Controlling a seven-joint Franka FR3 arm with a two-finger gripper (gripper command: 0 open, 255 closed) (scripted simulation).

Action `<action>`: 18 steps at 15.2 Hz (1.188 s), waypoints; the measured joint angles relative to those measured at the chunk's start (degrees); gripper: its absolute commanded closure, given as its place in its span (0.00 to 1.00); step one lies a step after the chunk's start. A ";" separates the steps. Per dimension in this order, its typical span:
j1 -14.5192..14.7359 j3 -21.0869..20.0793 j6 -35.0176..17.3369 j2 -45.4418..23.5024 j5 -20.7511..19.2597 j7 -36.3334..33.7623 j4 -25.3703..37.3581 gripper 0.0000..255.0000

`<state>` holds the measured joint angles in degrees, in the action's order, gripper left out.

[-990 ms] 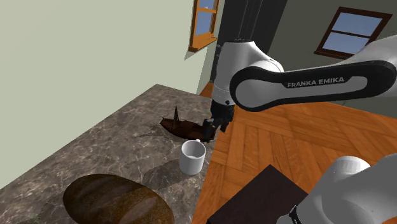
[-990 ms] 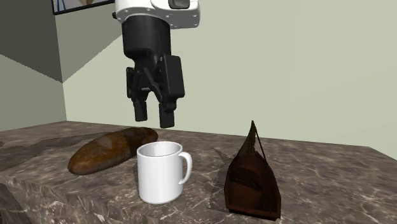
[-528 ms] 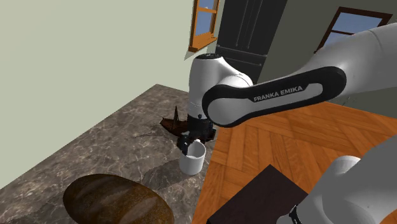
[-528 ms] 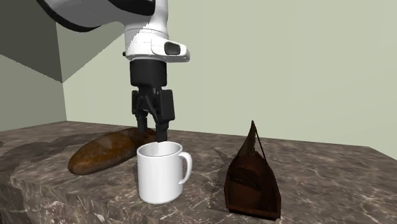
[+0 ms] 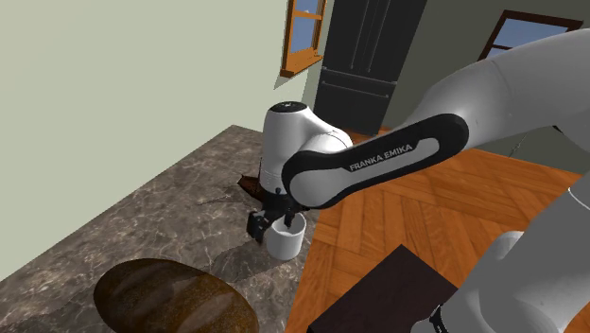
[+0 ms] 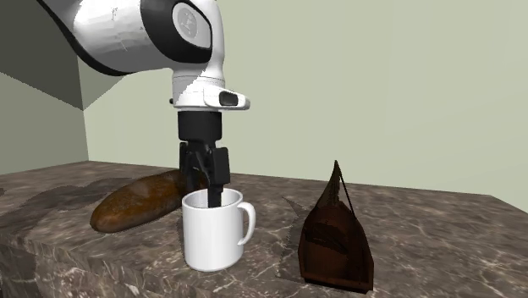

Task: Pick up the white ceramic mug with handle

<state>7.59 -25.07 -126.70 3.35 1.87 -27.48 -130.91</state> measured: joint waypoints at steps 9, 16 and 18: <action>0.03 -0.14 -2.10 -1.37 -0.67 -0.56 -0.80 1.00; 0.06 -0.10 -0.40 -0.27 -0.10 -0.22 -0.13 1.00; 0.05 -0.02 1.02 0.51 0.25 0.07 0.58 1.00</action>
<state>7.65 -25.10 -125.67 3.86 2.13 -27.41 -130.33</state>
